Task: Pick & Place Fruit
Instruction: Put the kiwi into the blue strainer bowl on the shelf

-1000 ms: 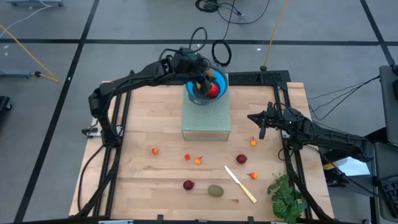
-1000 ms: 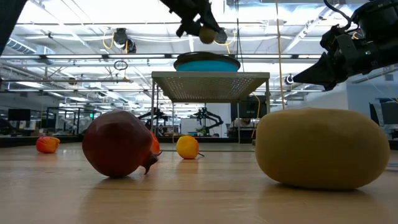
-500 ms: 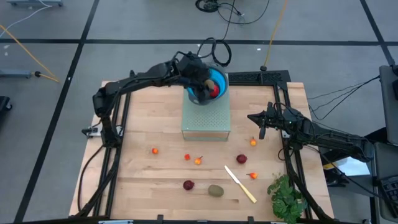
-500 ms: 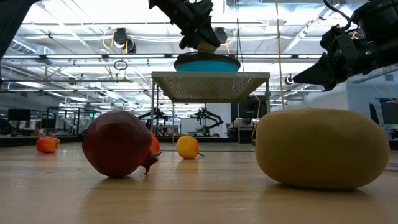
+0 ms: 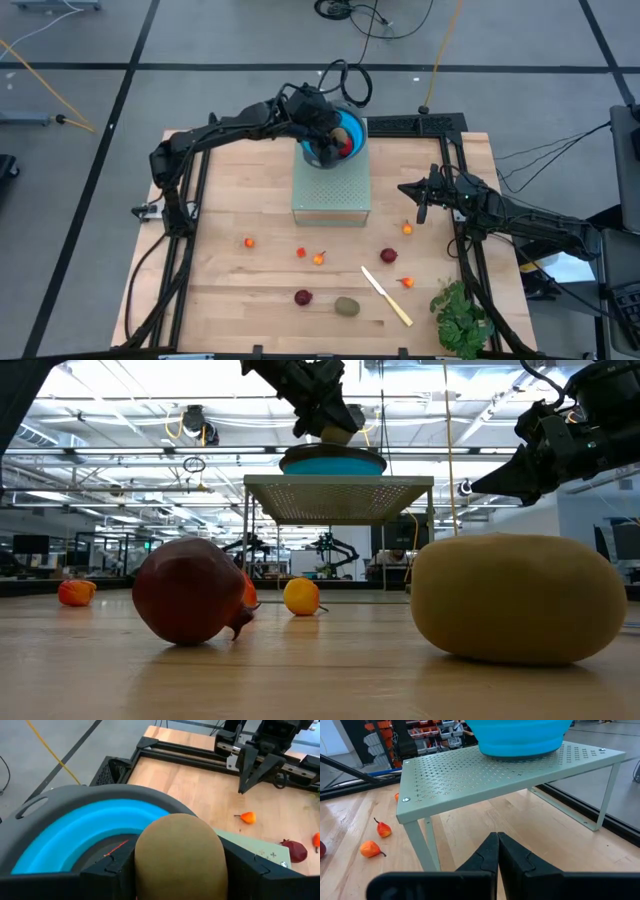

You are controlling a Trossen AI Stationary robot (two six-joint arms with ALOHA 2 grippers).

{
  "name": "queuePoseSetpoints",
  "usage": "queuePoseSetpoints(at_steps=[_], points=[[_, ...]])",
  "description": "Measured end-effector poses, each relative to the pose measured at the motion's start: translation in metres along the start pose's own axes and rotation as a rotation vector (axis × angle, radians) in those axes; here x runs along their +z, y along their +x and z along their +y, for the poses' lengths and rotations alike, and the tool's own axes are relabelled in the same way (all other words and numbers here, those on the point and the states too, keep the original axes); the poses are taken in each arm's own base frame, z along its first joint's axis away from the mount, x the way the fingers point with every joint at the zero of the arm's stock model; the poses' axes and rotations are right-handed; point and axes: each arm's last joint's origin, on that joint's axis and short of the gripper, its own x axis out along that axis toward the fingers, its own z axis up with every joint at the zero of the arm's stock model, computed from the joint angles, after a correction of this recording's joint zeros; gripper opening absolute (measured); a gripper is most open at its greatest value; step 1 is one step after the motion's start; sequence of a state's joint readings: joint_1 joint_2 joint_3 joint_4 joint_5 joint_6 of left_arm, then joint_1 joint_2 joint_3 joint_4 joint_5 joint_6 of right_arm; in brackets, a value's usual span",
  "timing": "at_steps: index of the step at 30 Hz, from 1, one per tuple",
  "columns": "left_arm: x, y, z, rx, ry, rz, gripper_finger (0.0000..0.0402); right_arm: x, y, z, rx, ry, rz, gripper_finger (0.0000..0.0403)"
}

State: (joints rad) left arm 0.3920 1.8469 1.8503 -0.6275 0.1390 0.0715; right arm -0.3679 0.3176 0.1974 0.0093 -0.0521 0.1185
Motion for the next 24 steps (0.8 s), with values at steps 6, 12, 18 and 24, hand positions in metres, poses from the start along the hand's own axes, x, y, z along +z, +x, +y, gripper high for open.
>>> queuePoseSetpoints(at_steps=[6, 12, 18, 24], points=[[-0.002, 0.02, -0.002, -0.005, 0.033, -0.019, 0.0197, 0.0, 0.0, 0.0, 0.0, 0.0, 0.0, 0.0], [-0.005, 0.026, 0.005, 0.011, 0.012, -0.008, 0.0212, 0.0, 0.0, 0.0, -0.004, 0.0, 0.0, 0.0], [-0.007, 0.032, 0.007, -0.011, -0.002, -0.005, 0.0217, -0.001, 0.001, 0.0, -0.005, 0.001, 0.006, 0.0], [-0.01, 0.04, 0.003, -0.027, 0.009, 0.009, 0.0201, -0.001, 0.001, 0.0, -0.005, 0.001, 0.006, 0.0]])
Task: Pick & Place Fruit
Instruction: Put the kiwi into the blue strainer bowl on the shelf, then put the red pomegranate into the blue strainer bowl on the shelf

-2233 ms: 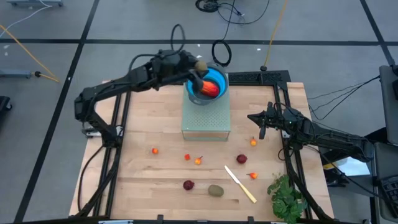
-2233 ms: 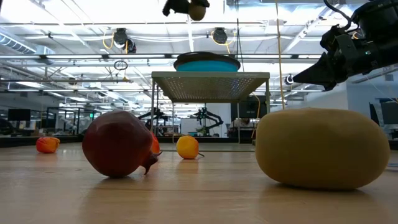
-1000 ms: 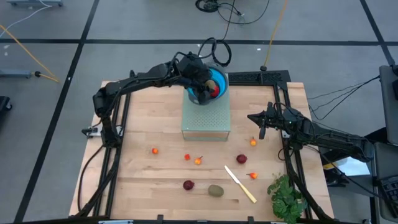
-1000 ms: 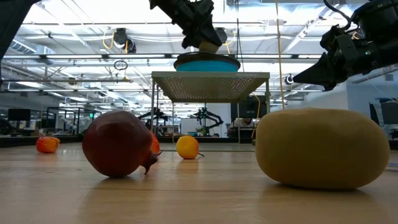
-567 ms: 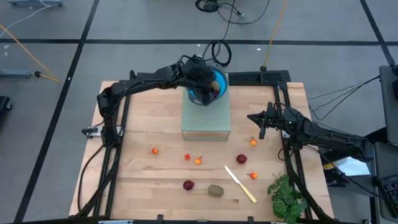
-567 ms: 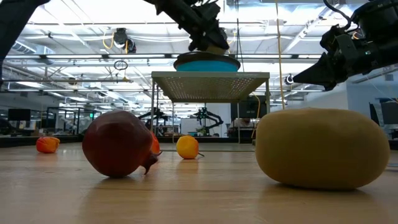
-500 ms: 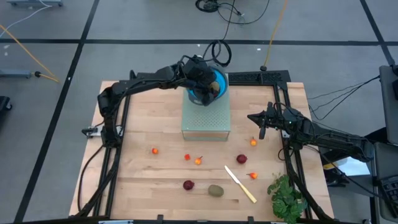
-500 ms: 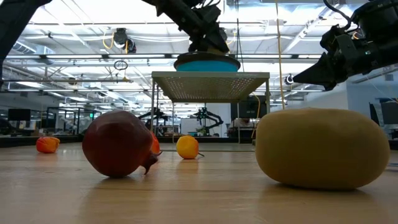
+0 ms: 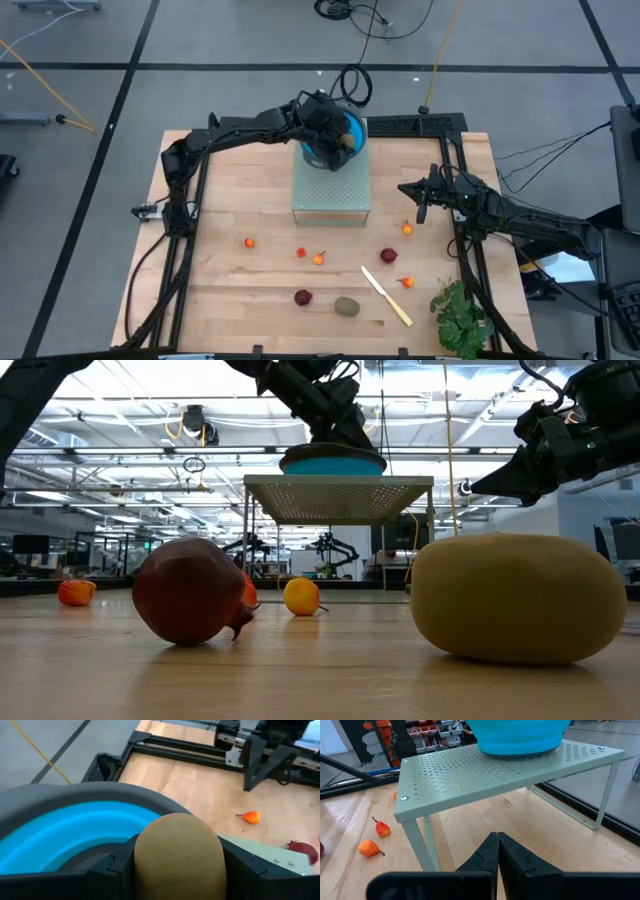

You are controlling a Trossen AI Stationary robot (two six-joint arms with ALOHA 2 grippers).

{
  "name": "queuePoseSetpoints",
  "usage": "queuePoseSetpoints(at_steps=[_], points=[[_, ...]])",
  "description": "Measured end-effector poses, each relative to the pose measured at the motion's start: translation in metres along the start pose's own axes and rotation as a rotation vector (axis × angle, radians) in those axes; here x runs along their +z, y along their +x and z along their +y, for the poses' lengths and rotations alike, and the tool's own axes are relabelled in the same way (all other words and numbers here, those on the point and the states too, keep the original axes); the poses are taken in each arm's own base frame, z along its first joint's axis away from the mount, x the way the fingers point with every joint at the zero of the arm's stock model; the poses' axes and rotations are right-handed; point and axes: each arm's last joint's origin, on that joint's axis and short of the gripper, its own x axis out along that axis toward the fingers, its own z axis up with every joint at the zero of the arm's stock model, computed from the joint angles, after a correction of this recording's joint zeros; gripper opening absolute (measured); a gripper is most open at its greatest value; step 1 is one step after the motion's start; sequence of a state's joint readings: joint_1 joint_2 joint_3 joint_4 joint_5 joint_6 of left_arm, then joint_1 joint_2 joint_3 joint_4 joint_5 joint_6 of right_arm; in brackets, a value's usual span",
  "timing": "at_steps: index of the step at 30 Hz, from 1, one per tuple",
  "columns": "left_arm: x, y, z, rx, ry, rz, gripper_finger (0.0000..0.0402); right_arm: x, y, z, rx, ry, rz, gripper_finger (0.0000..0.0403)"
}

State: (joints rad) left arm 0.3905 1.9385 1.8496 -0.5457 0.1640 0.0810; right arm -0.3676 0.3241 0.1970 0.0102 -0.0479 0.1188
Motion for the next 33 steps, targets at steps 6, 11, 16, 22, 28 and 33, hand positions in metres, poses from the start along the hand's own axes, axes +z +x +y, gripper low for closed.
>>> queuePoseSetpoints(at_steps=[6, 11, 16, 22, 28, 33], points=[[-0.001, 0.0, 0.004, -0.005, -0.022, 0.003, 0.0223, 0.0, 0.0, 0.0, 0.0, 0.0, 0.0, 0.0], [-0.001, 0.0, 0.002, -0.014, -0.02, 0.003, 0.0241, 0.0, 0.0, 0.0, 0.0, 0.0, 0.0, 0.0], [-0.001, 0.0, 0.003, -0.012, -0.036, 0.004, 0.0257, 0.0, 0.0, 0.0, 0.0, 0.0, 0.0, 0.0], [-0.001, 0.0, 0.004, -0.012, -0.048, 0.003, 0.0292, 0.0, 0.0, 0.0, 0.0, 0.0, 0.0, 0.0], [0.005, -0.011, 0.005, 0.023, -0.024, -0.021, 0.0333, 0.0, 0.0, 0.0, 0.0, 0.0, 0.0, 0.0], [0.019, -0.044, 0.003, 0.099, -0.03, -0.094, 0.0353, 0.0, 0.0, 0.0, 0.0, 0.0, -0.001, 0.0]])
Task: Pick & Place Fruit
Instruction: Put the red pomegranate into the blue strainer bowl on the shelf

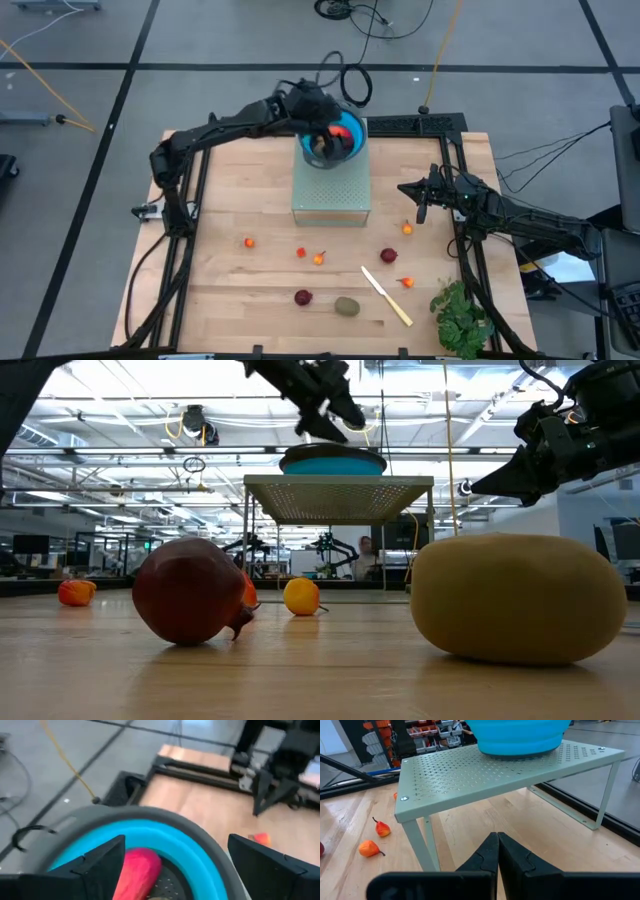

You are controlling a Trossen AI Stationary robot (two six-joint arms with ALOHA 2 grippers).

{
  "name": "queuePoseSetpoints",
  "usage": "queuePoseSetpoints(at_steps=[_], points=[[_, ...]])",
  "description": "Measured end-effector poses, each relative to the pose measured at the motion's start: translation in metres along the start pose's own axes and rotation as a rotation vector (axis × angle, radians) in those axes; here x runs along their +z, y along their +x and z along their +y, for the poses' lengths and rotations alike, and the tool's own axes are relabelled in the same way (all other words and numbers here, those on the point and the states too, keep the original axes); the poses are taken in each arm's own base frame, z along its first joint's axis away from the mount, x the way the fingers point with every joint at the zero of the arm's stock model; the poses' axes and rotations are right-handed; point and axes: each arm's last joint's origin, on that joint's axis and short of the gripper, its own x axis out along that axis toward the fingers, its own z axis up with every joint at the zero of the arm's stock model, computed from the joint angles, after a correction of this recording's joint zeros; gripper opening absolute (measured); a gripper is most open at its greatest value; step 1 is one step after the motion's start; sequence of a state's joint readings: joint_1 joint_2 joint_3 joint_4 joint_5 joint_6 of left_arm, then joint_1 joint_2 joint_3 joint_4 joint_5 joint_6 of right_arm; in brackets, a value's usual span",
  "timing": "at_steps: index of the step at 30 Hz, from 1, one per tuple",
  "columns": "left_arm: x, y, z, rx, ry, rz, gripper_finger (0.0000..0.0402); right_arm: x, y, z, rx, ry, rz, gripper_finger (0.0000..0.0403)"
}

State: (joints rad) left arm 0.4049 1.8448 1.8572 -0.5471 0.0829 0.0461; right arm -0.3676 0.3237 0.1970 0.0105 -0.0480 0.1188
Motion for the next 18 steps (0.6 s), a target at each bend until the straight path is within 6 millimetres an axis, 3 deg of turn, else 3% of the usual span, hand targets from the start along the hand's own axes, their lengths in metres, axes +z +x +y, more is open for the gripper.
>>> queuePoseSetpoints(at_steps=[9, 18], points=[[0.025, -0.063, -0.017, 0.01, -0.128, -0.132, 0.0346, 0.001, 0.0, 0.0, 0.001, -0.001, -0.007, 0.0], [0.027, -0.113, -0.059, -0.027, -0.239, -0.132, 0.0303, 0.001, 0.0, 0.0, 0.005, -0.001, -0.006, 0.0]])
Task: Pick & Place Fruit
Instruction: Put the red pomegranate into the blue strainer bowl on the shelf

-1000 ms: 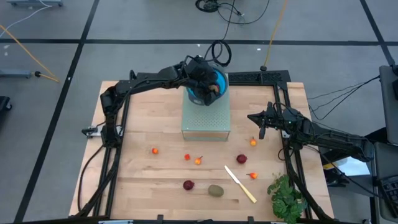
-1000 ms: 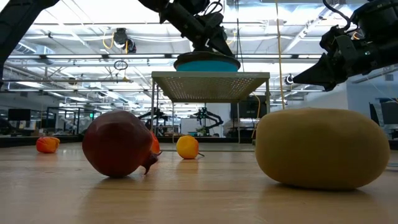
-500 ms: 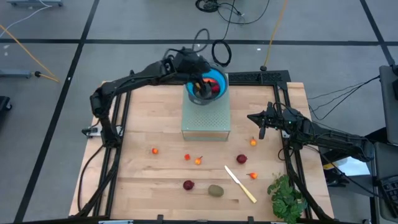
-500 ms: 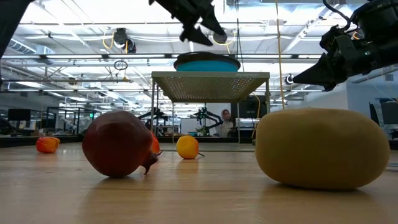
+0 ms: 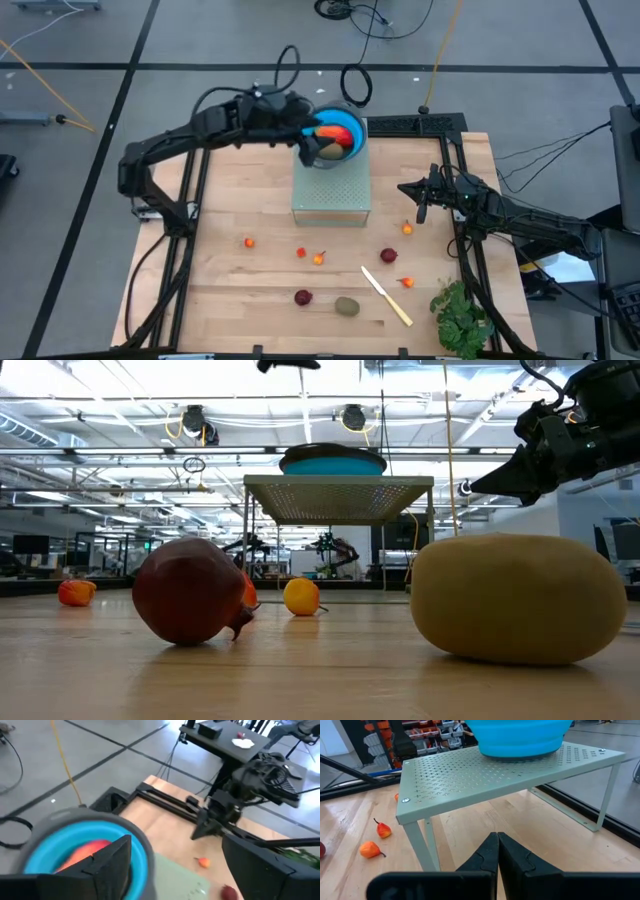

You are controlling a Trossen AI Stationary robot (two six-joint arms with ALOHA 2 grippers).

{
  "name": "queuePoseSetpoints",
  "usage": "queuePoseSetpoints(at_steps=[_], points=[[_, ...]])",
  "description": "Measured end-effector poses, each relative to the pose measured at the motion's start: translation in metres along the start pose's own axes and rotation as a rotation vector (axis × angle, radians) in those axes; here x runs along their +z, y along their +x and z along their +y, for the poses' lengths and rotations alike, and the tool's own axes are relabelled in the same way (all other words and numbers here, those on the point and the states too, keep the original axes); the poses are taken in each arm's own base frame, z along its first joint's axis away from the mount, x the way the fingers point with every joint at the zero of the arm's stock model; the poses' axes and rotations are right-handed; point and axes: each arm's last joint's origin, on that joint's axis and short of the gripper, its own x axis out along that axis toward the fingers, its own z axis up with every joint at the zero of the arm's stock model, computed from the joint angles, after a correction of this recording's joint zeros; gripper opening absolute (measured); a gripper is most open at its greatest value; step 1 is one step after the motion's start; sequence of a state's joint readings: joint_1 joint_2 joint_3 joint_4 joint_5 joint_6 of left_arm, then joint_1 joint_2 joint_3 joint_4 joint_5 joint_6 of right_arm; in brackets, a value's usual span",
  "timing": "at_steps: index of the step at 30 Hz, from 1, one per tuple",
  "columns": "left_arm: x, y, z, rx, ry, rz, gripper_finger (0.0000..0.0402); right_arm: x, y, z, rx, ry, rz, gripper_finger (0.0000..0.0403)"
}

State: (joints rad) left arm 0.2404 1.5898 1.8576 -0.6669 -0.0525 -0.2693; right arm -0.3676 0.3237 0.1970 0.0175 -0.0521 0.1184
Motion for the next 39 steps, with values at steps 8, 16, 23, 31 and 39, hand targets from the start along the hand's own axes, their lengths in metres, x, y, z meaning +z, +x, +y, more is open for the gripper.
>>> queuePoseSetpoints(at_steps=[8, 16, 23, 31, 39], points=[[-0.018, -0.015, -0.042, -0.056, -0.097, 0.081, 0.0271, 0.0, 0.0, 0.0, 0.0, 0.0, 0.0, 0.0], [-0.041, -0.021, -0.087, -0.144, -0.251, 0.194, 0.0243, 0.0, 0.0, 0.0, 0.001, 0.0, 0.001, 0.0], [-0.067, -0.032, -0.128, -0.159, -0.275, 0.261, 0.0217, -0.001, 0.0, 0.0, 0.0, 0.0, 0.008, 0.0], [-0.087, -0.053, -0.155, -0.088, -0.166, 0.228, 0.0173, -0.001, 0.0, 0.0, 0.0, -0.002, 0.008, 0.0], [-0.097, -0.062, -0.161, -0.043, -0.14, 0.246, 0.0117, -0.001, 0.0, 0.0, 0.0, -0.003, 0.008, 0.0]])
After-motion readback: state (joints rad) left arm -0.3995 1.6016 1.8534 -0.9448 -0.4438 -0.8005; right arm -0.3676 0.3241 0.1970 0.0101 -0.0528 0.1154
